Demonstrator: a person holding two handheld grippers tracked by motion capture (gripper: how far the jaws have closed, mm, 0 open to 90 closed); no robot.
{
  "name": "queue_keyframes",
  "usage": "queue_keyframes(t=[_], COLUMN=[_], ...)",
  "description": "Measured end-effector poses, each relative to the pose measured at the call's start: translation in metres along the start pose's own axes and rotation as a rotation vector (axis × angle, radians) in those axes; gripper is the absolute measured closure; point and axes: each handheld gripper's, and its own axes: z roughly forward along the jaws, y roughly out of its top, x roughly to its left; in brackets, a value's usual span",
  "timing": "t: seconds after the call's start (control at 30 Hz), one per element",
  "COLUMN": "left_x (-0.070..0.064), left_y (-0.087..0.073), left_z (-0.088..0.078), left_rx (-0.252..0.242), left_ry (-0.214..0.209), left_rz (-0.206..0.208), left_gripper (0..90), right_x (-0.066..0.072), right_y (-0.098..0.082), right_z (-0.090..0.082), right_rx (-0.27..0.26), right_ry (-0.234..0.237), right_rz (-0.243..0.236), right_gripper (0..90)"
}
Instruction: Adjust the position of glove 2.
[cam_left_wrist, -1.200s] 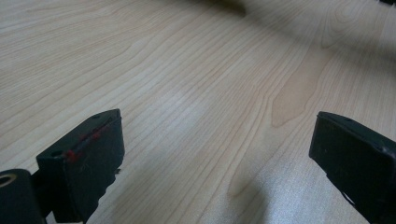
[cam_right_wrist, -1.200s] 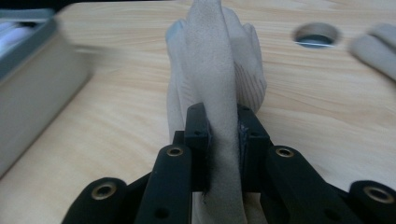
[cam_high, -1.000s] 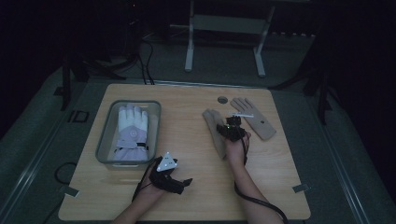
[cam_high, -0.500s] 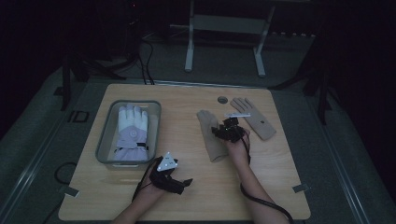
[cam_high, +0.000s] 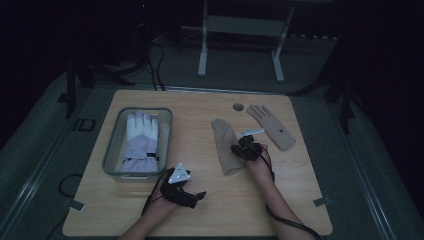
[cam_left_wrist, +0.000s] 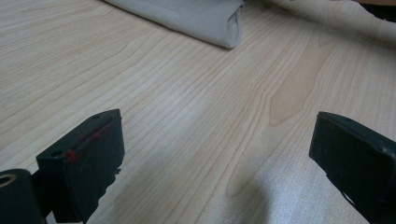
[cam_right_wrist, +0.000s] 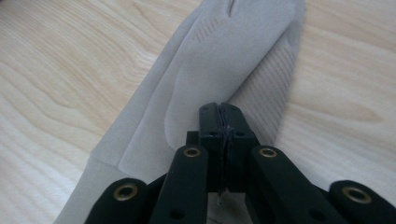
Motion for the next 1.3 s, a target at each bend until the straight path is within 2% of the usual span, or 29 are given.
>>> queue_keyframes(t=[0.1, 0.13, 0.2, 0.27, 0.33, 0.4, 0.53, 0.63, 0.7, 0.83, 0.97, 1.03, 1.07, 1.17, 1.3], left_x=[0.0, 0.0, 0.0, 0.0, 0.0, 0.0, -0.001, -0.001, -0.001, -0.001, -0.001, -0.001, -0.001, -0.001, -0.001], left_y=[0.0, 0.0, 0.0, 0.0, 0.0, 0.0, 0.0, -0.001, -0.001, 0.0, -0.001, -0.001, -0.001, -0.001, 0.0], left_z=[0.0, 0.0, 0.0, 0.0, 0.0, 0.0, 0.0, -0.001, -0.001, 0.0, -0.001, -0.001, 0.0, -0.001, -0.001], left_rx=[0.0, 0.0, -0.001, -0.001, -0.001, -0.001, -0.006, -0.008, -0.006, -0.005, -0.004, -0.002, -0.002, -0.003, 0.0], left_ry=[0.001, 0.002, 0.004, 0.002, 0.002, 0.001, 0.003, 0.003, 0.003, 0.003, 0.005, 0.005, 0.005, 0.004, 0.004], left_rz=[0.001, 0.002, 0.002, 0.003, 0.003, 0.001, 0.001, 0.003, 0.003, 0.0, 0.002, 0.004, 0.003, 0.002, 0.002], left_gripper=[3.7, 3.7, 3.7, 3.7, 3.7, 3.7, 3.7, 3.7, 3.7, 3.7, 3.7, 3.7, 3.7, 3.7, 3.7], right_x=[0.01, 0.013, 0.021, 0.025, 0.03, 0.034, 0.044, 0.044, 0.043, 0.039, 0.032, 0.025, 0.021, 0.008, -0.014], right_y=[-0.002, -0.003, -0.004, -0.005, -0.006, -0.007, -0.01, -0.009, -0.007, -0.005, -0.004, -0.004, -0.004, -0.003, -0.003], right_z=[-0.001, -0.001, -0.001, -0.001, -0.002, -0.002, -0.001, -0.002, -0.005, -0.012, -0.021, -0.026, -0.029, -0.039, -0.052], right_rx=[-0.001, -0.005, -0.003, -0.004, -0.004, -0.005, -0.028, -0.026, -0.032, -0.035, -0.051, -0.062, -0.068, -0.09, -0.106], right_ry=[-0.021, -0.025, -0.045, -0.028, -0.036, -0.003, -0.011, 0.006, 0.016, 0.042, 0.055, 0.045, 0.054, 0.039, -0.002], right_rz=[0.007, 0.025, 0.01, 0.04, 0.029, 0.076, 0.041, 0.062, 0.048, -0.009, -0.051, -0.059, -0.05, -0.053, -0.03], right_gripper=[87.7, 87.7, 87.7, 87.7, 87.6, 86.5, 85.5, 81.3, 76.5, 68.1, 52.0, 48.1, 46.6, 47.7, 50.5])
